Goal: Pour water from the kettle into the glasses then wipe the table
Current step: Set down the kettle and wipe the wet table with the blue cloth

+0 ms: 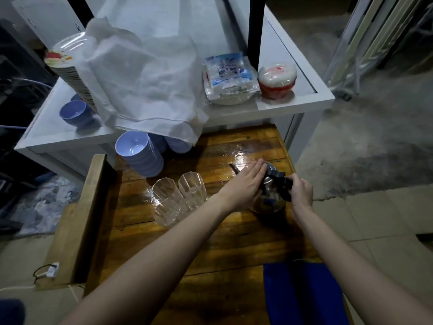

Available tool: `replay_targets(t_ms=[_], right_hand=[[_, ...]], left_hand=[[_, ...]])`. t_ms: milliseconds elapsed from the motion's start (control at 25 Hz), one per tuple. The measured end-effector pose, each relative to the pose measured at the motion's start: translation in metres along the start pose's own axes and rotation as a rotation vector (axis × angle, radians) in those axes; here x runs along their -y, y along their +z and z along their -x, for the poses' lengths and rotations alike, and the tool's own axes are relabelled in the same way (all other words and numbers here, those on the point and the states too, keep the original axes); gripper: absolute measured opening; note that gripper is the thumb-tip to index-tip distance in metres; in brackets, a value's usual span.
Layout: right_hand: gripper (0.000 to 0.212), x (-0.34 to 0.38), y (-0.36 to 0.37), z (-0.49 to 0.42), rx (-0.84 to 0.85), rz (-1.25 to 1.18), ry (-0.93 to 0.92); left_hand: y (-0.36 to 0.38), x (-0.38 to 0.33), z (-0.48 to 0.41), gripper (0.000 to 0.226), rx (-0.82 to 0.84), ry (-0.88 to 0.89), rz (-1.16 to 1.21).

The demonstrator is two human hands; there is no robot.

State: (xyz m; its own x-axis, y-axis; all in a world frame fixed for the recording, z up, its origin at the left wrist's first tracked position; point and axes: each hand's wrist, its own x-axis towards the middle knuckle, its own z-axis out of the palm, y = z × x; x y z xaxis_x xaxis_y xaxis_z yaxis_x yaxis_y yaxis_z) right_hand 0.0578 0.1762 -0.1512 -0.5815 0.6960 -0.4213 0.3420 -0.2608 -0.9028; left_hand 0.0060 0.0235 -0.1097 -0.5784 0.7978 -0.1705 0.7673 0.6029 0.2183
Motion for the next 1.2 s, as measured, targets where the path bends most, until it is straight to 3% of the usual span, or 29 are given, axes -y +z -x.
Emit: replay_targets(t_ms=[280,640,800,960,1200], right_hand=[[0.027,-0.005,-0.008,-0.018,-0.019,-0.099,0.039],[0.03,-0.018,-0.024,-0.029,0.108,0.02,-0.042],[0.018,-0.028,-0.031,-0.03,0.105,0.148,-0.098],[0.046,-0.055,-0.058,-0.007,0.019,0.381,-0.258],[0.035,-0.155,-0.114,0.091,0.337,0.805,-0.449]], left_hand=[[0.015,-0.01,-0.028,0.066,-0.049,0.03,-0.079],[0.039,-0.022,-0.031,0.064,-0.145,0.014,-0.148],[0.041,-0.021,-0.031,0.068,-0.16,0.003,-0.087],[0.062,-0.036,-0.001,0.067,-0.272,-0.042,0.112],[0.137,-0.063,0.119,0.046,-0.285,-0.14,0.347]])
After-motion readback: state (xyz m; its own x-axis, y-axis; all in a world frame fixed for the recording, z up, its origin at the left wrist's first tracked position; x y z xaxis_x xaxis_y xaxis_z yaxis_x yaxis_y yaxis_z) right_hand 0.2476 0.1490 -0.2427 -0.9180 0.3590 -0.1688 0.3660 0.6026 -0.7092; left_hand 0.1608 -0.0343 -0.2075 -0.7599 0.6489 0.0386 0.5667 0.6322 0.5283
